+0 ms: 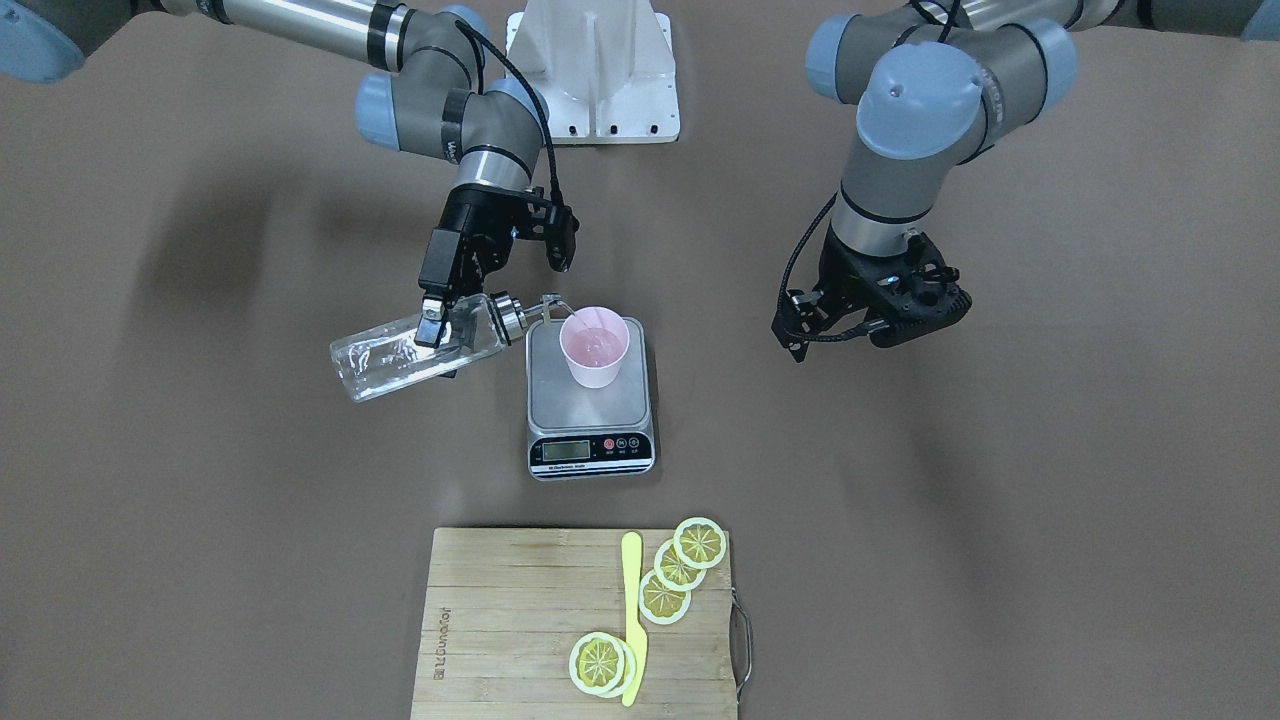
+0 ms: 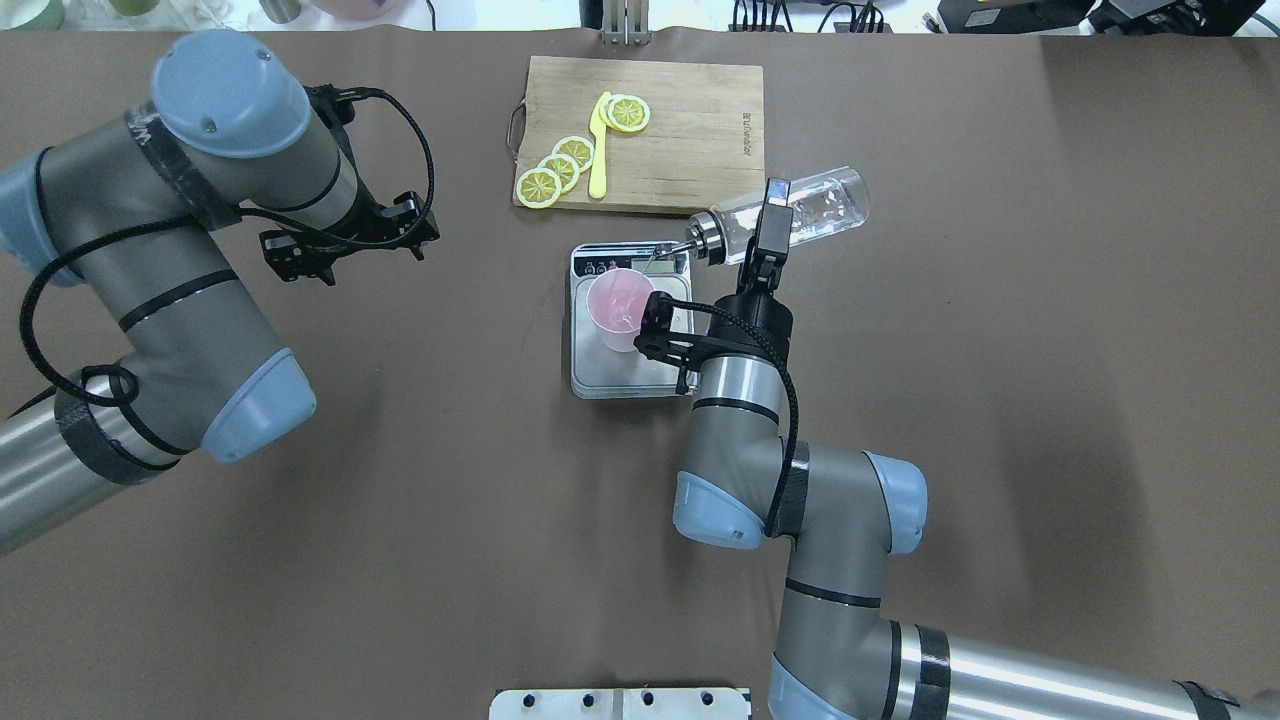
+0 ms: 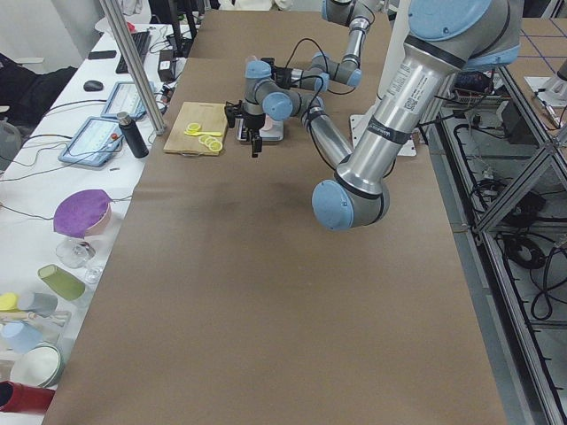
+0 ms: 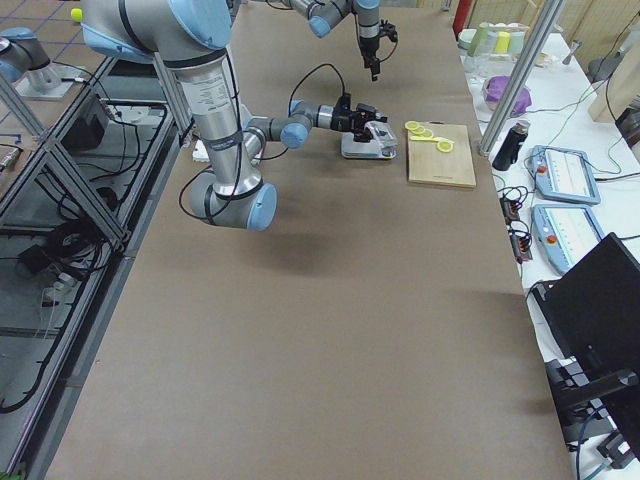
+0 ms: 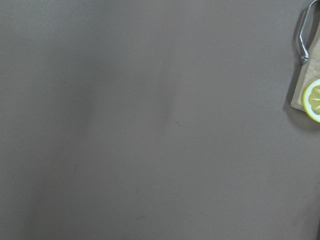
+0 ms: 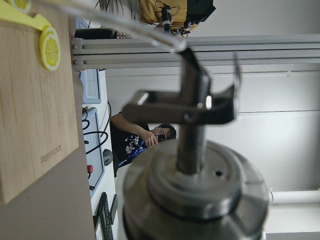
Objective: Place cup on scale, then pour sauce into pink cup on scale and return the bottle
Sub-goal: 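Tilt the sauce bottle spout down into the pink cup, then turn the bottle upright and carry it back with the right gripper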
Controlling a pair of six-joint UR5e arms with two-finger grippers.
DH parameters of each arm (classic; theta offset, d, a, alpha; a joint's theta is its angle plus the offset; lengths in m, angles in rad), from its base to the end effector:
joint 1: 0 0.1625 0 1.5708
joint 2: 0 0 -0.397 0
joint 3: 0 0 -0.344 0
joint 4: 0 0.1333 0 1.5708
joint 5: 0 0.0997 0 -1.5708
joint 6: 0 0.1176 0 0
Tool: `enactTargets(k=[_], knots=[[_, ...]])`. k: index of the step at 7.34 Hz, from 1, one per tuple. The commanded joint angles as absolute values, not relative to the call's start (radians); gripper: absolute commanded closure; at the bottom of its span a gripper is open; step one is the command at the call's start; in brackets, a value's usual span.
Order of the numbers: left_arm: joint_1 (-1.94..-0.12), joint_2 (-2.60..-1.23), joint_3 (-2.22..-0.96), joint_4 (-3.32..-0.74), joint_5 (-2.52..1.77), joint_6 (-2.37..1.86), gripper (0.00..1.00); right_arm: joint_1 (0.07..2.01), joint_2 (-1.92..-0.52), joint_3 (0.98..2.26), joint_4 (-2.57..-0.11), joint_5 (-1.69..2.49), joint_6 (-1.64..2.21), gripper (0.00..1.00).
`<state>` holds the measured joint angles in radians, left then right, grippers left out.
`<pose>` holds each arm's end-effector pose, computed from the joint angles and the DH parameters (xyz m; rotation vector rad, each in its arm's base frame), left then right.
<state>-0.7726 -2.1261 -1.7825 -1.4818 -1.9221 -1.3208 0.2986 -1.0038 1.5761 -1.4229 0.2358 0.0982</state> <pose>0.3676 -0.4880 0.2846 0.0340 0.7546 -0.3787 -0.4963 -0.4119 0.2660 1.2778 0.6015 -0.4960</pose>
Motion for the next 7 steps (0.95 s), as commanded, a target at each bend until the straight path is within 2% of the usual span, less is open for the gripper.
enactTargets(k=[1,5,7], knots=[[-0.772,-2.128,-1.784,-1.482,-1.921,-1.322,0.02,0.345,-1.0,1.618,-1.342,0.398,0.129,1.0],[-0.775,-2.131,-1.784,-1.479,-1.921,-1.322,0.02,0.452,-1.09,1.768,-1.301,0.783,0.587,1.0],[-0.775,-2.131,-1.786,-1.477,-1.921,-1.322,0.02,0.453,-1.233,1.764,-1.06,0.834,0.725,1.0]])
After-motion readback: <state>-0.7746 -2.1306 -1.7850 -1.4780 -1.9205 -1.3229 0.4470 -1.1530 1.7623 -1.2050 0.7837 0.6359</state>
